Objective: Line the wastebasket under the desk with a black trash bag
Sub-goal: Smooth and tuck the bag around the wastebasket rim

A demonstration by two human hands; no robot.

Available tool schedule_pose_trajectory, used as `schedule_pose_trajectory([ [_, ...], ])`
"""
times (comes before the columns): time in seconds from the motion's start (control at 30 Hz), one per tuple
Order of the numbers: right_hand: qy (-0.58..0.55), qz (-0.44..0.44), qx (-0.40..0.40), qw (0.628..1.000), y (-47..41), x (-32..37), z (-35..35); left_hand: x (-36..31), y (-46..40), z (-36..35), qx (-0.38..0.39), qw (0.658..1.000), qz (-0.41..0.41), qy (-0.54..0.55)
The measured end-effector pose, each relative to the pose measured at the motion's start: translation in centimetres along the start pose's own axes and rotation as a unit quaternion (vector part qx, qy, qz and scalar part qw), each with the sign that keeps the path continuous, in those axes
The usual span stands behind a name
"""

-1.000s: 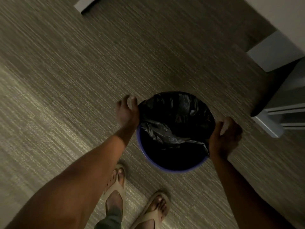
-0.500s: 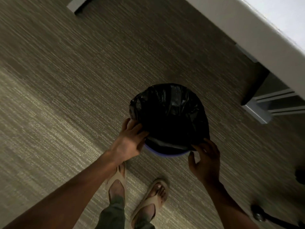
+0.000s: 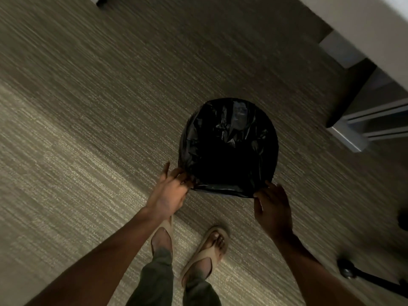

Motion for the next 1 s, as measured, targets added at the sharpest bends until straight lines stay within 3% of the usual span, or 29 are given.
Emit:
schedule_pose_trajectory([
  [0.2, 0.054, 0.048, 0.050, 0.996, 0.5, -0.1, -0.4, -0.1, 0.5, -2.3, 0.107, 0.993, -0.005, -0.040],
  [0.33, 0.066, 0.045, 0.112, 0.991, 0.9, -0.5, -1.2, -0.1, 0.5, -3.1, 0.130, 0.990, -0.021, -0.051],
  [0.4, 0.038, 0.021, 0.125, 0.991, 0.8, -0.6, -1.2, 0.2, 0.5, -2.8, 0.109, 0.994, -0.011, -0.002],
  [0.47, -0.034, -0.046, 0.107, 0.993, 0.3, -0.4, -0.7, 0.2, 0.4, -1.5, 0.015, 0.992, 0.053, 0.117],
  [0.5, -0.069, -0.104, 0.071, 0.990, -0.2, -0.2, -0.1, 0.3, 0.3, -0.2, -0.059, 0.968, 0.133, 0.206],
  [0.57, -0.112, -0.245, -0.045, 0.962, -1.5, -0.2, 1.4, 0.9, 0.4, 1.7, -0.173, 0.857, 0.344, 0.342],
  [0.6, -0.128, -0.315, -0.096, 0.936, -2.0, -0.3, 2.0, 1.2, 0.4, 2.4, -0.208, 0.797, 0.425, 0.376],
  [0.63, -0.153, -0.388, -0.121, 0.901, -2.6, -0.5, 2.3, 1.6, 0.1, 2.7, -0.235, 0.760, 0.467, 0.385],
  [0.7, -0.240, -0.502, -0.088, 0.826, -3.7, -0.9, 1.4, 2.0, -1.0, 2.8, -0.234, 0.720, 0.485, 0.438],
  [0.8, -0.378, -0.520, 0.011, 0.766, -5.7, -0.8, -0.7, 1.5, -3.7, 1.6, -0.161, 0.610, 0.478, 0.611],
  [0.83, -0.396, -0.524, 0.031, 0.753, -6.2, -0.9, -1.2, 1.3, -4.5, 1.2, -0.132, 0.591, 0.482, 0.633],
  [0.93, -0.418, -0.564, 0.045, 0.711, -7.1, -1.4, -2.3, 1.6, -6.4, 0.6, -0.103, 0.595, 0.484, 0.633],
  [1.0, -0.332, -0.553, 0.041, 0.763, -7.7, -1.9, -1.8, 2.3, -6.8, 0.6, -0.116, 0.616, 0.498, 0.598],
])
Point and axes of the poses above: each hand's wrist, its own y-axis away from the middle knuckle, its own z-axis out of the back of the hand, x = y × z, the point moved 4 cm from there along -y, towards the middle knuckle, and after that the axes turned 11 degrees about -x, right-handed, at the moved point
